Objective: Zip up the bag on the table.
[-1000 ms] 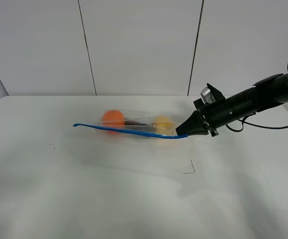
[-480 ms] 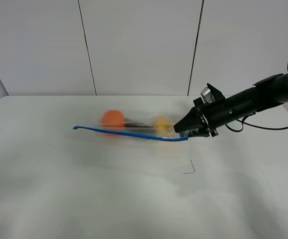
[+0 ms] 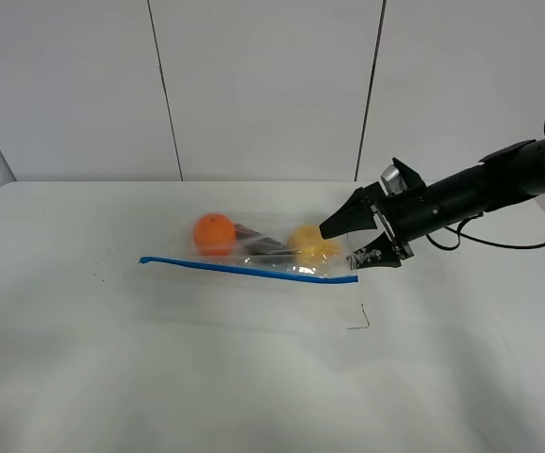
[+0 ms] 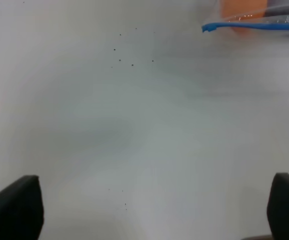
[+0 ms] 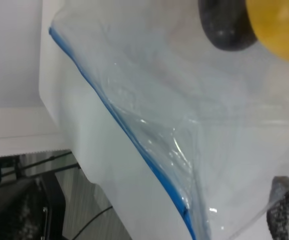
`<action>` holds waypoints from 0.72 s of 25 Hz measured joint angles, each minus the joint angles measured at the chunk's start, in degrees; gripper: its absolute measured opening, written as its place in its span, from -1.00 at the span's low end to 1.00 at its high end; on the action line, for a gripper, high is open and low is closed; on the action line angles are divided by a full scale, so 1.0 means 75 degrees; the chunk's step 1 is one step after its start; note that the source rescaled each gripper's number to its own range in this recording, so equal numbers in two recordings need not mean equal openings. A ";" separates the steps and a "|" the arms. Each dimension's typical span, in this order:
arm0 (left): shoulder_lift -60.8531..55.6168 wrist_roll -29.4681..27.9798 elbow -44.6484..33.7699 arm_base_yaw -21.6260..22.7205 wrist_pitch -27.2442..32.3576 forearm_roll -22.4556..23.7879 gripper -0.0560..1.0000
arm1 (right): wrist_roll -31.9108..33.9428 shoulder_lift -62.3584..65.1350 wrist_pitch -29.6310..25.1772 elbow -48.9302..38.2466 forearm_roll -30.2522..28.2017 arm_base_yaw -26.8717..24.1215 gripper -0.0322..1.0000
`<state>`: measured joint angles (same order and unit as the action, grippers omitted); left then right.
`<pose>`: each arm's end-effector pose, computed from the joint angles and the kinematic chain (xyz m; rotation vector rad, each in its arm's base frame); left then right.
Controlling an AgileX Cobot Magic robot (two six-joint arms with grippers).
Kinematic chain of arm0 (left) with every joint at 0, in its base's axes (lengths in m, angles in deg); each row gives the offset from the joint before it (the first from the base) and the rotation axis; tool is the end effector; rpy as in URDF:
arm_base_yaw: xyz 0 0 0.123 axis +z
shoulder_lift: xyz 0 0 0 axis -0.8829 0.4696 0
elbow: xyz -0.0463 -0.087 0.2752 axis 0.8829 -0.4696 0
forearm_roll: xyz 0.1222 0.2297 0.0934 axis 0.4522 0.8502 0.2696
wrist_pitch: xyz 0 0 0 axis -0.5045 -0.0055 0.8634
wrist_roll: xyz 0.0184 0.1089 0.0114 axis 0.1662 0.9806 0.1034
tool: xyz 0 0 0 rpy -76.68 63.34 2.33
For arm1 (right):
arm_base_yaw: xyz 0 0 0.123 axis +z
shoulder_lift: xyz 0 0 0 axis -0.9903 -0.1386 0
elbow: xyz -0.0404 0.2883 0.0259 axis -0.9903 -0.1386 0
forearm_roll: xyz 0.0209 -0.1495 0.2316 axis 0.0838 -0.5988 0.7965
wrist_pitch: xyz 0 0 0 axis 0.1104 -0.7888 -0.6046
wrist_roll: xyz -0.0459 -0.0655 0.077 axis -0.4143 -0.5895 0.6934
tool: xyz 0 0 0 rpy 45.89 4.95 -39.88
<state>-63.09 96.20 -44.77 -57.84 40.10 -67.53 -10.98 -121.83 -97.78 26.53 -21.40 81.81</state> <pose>0.0271 -0.0045 0.2805 0.1056 2.0317 0.0751 0.3973 0.0944 0.1295 -0.2298 2.5938 1.4888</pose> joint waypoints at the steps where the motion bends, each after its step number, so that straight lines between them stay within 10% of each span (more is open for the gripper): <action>1: 0.0000 0.0000 0.0000 0.0000 0.0000 0.0000 1.00 | -0.0007 0.0000 0.0056 0.0000 0.0023 0.0000 1.00; 8: 0.0000 0.0000 0.0000 0.0000 0.0000 0.0000 1.00 | 0.0413 0.0000 0.0197 0.0680 -0.1224 0.0000 1.00; 18: 0.0000 0.0000 0.0000 0.0000 0.0000 0.0000 1.00 | 0.4866 0.0000 0.0477 0.2622 -0.8042 0.0000 1.00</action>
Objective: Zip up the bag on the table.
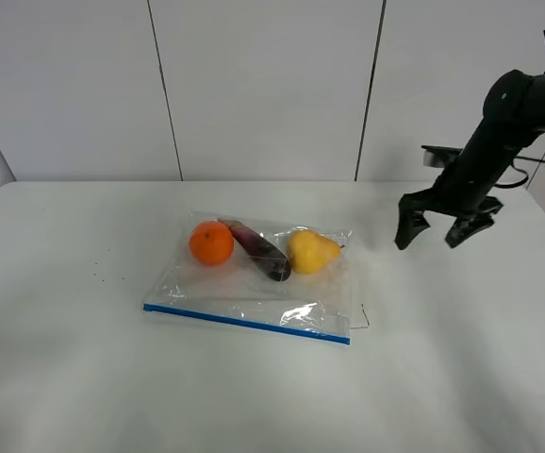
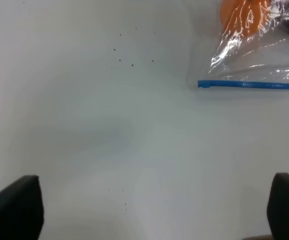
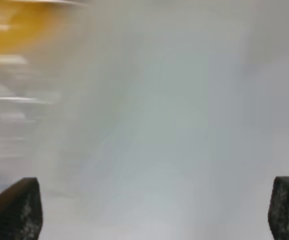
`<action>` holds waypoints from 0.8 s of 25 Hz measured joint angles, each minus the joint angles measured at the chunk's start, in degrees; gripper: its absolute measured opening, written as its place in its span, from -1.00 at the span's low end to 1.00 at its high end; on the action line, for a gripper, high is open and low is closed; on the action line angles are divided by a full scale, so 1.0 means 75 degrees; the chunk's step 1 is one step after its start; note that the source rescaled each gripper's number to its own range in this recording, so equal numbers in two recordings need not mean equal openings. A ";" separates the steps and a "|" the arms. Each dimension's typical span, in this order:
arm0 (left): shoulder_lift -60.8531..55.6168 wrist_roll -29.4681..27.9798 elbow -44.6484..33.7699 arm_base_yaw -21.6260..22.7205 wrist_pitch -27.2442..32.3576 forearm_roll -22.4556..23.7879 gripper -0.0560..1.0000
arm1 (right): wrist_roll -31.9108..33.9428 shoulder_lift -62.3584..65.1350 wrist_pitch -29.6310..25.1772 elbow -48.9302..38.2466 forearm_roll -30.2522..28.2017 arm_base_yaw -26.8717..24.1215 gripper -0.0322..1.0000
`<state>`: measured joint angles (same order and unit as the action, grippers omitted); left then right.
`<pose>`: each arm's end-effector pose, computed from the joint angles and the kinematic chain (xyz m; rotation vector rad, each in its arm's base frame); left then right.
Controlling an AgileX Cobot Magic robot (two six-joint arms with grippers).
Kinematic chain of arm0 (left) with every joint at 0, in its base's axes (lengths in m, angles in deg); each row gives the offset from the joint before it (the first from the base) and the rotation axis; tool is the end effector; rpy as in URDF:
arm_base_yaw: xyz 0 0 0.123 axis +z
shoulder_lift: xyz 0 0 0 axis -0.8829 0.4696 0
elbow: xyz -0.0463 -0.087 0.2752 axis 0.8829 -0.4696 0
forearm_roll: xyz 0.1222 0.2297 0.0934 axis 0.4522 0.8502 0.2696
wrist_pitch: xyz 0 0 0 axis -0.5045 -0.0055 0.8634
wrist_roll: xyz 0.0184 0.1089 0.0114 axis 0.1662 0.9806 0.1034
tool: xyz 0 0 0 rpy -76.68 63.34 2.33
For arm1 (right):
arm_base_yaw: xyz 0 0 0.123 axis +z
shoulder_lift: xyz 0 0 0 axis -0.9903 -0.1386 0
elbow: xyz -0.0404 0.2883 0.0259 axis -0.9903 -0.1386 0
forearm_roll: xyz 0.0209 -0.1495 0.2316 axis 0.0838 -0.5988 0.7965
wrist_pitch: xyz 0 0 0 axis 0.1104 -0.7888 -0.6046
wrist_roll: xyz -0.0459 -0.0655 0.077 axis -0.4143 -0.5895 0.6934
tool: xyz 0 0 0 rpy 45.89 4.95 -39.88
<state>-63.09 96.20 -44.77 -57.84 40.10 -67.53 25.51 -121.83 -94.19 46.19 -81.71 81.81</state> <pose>0.0271 -0.0045 0.2805 0.1056 2.0317 0.0751 0.4424 0.0126 0.1579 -0.2871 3.0632 0.1936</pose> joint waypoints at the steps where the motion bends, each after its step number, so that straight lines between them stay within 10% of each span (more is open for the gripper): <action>1: 0.0000 0.0000 0.0000 0.0000 0.0000 0.0000 1.00 | 0.0502 0.0010 0.0018 0.0069 -0.0758 -0.0010 1.00; 6: 0.0000 0.0000 0.0000 0.0000 0.0000 0.0000 1.00 | 0.2081 0.0309 0.0230 0.0090 -0.2854 -0.0062 1.00; 20: 0.0000 0.0000 0.0000 0.0000 0.0000 0.0000 1.00 | 0.1635 0.1899 0.0855 -0.0457 -0.1625 -0.0062 1.00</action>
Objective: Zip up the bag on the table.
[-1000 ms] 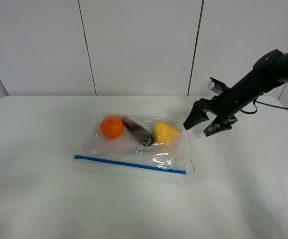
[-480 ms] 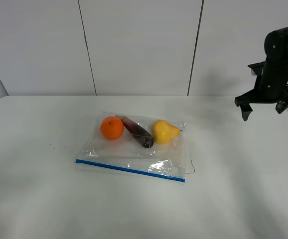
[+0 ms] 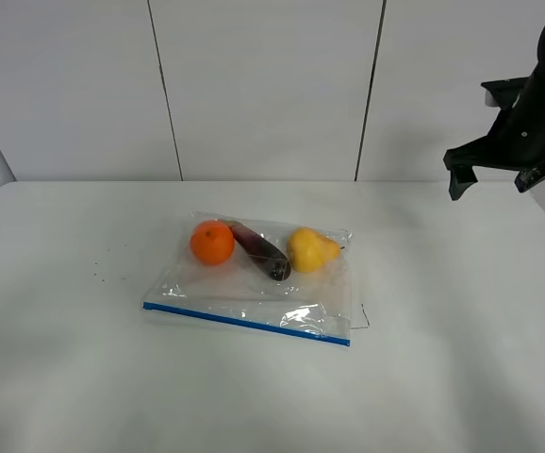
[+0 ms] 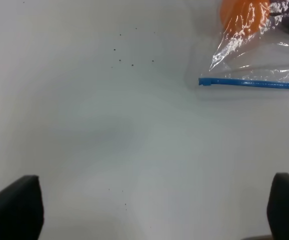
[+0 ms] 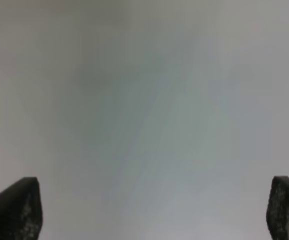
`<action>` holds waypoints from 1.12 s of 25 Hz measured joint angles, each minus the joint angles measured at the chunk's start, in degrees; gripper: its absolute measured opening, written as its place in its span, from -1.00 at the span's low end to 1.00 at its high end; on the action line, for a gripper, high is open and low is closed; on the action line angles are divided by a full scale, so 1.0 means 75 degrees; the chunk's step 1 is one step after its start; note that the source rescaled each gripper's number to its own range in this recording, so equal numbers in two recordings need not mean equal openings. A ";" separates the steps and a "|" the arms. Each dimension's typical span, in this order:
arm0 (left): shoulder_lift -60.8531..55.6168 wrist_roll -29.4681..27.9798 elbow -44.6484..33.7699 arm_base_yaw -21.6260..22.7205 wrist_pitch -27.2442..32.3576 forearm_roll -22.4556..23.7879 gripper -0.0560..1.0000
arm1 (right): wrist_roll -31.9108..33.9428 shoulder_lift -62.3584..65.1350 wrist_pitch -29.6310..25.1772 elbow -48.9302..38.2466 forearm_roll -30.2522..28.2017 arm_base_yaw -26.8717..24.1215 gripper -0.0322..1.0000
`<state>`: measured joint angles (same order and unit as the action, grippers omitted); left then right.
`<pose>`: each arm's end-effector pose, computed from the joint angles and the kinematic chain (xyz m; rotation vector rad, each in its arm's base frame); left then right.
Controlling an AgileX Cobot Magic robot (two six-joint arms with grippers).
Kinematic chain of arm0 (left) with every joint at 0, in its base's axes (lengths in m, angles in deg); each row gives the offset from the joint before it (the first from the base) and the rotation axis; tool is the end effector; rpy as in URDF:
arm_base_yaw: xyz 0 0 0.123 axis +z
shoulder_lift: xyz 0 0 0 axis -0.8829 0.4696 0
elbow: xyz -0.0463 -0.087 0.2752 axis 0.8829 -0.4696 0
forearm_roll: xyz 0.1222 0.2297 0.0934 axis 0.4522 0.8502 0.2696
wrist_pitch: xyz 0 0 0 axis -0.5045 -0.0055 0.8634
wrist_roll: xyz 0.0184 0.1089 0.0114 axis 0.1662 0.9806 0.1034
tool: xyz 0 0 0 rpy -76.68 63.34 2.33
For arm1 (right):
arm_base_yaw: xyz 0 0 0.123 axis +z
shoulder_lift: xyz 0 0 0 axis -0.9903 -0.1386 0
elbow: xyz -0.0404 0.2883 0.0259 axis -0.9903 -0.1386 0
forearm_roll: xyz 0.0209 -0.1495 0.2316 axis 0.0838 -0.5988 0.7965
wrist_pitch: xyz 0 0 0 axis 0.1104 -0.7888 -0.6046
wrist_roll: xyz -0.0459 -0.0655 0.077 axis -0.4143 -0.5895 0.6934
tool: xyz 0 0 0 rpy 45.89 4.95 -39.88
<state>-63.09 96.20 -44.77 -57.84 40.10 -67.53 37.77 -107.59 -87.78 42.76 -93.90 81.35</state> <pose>0.0271 -0.0045 0.2805 0.1056 2.0317 0.0751 0.4237 -0.0116 0.2502 -0.0696 2.7976 -0.1013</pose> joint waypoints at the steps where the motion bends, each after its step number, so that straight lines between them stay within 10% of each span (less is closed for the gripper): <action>1: 0.0000 0.0000 0.0000 0.0000 0.0000 0.0000 1.00 | -0.0020 0.0249 0.0106 -0.0153 0.0017 0.0000 1.00; 28: 0.0000 -0.0002 0.0000 0.0000 0.0000 0.0005 1.00 | -0.0330 0.9836 0.2067 -0.6325 0.0718 0.0000 1.00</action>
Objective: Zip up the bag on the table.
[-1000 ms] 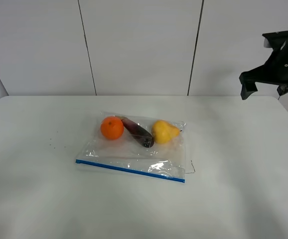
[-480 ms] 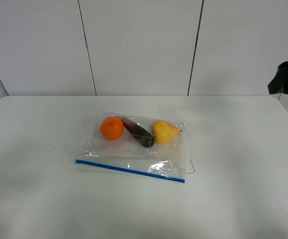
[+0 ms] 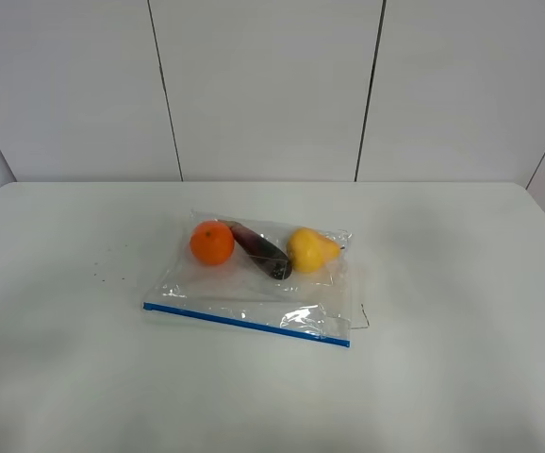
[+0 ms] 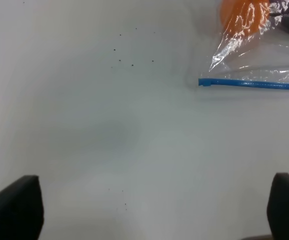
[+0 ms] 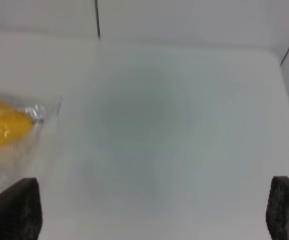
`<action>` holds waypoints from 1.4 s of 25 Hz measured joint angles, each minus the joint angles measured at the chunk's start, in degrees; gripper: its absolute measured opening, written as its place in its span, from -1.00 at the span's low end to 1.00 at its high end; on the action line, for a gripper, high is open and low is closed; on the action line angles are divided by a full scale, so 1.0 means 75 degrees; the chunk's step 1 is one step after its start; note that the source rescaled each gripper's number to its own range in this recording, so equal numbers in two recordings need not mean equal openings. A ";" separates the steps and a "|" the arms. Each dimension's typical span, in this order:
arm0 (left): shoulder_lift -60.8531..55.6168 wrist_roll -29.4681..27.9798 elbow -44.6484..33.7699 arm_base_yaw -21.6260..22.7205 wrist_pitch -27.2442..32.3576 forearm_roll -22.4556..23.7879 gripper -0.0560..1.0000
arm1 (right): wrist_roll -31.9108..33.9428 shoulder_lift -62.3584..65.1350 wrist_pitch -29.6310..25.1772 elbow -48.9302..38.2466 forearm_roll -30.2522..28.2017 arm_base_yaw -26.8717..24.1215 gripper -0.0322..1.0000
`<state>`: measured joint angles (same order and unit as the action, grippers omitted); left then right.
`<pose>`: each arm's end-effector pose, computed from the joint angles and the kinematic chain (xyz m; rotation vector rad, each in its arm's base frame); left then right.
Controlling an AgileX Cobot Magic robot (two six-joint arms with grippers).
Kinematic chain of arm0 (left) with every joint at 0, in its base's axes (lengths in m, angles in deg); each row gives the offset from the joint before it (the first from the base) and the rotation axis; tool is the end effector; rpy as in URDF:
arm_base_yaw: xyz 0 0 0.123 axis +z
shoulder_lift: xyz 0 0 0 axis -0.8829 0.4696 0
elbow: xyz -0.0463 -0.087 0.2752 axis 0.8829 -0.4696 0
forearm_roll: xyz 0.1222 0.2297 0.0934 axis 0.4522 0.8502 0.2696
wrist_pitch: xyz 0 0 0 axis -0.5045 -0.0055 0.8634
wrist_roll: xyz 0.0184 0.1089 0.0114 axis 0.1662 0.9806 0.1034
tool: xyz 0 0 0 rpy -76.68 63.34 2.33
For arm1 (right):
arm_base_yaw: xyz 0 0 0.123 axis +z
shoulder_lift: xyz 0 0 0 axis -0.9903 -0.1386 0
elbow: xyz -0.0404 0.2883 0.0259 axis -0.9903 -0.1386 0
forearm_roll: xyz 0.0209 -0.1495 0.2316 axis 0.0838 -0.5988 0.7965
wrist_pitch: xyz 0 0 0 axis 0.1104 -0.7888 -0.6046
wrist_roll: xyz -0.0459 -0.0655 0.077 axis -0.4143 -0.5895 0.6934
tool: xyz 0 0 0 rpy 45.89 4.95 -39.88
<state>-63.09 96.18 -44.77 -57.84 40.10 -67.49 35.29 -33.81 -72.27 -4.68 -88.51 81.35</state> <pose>0.0271 -0.0045 0.2805 0.1052 2.0318 0.0757 0.1324 0.0003 0.3408 -0.0607 2.0670 -0.0260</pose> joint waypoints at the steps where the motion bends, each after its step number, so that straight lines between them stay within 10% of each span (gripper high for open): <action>1: 0.0000 0.0000 0.0000 0.0000 0.0000 0.0000 1.00 | 0.0000 0.0378 0.0000 -0.0108 0.0016 0.0000 1.00; 17: 0.0000 0.0000 0.0000 0.0000 0.0000 0.0000 1.00 | 0.0502 0.4095 -0.0461 -0.0775 0.0173 0.0000 1.00; 35: 0.0000 0.0000 0.0000 0.0000 0.0000 0.0000 1.00 | 0.0604 0.4215 -0.1776 -0.0809 -0.0198 0.0000 1.00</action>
<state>-63.09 96.18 -44.77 -57.84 40.10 -67.49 39.82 -2.20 -85.59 -10.74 -90.00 81.35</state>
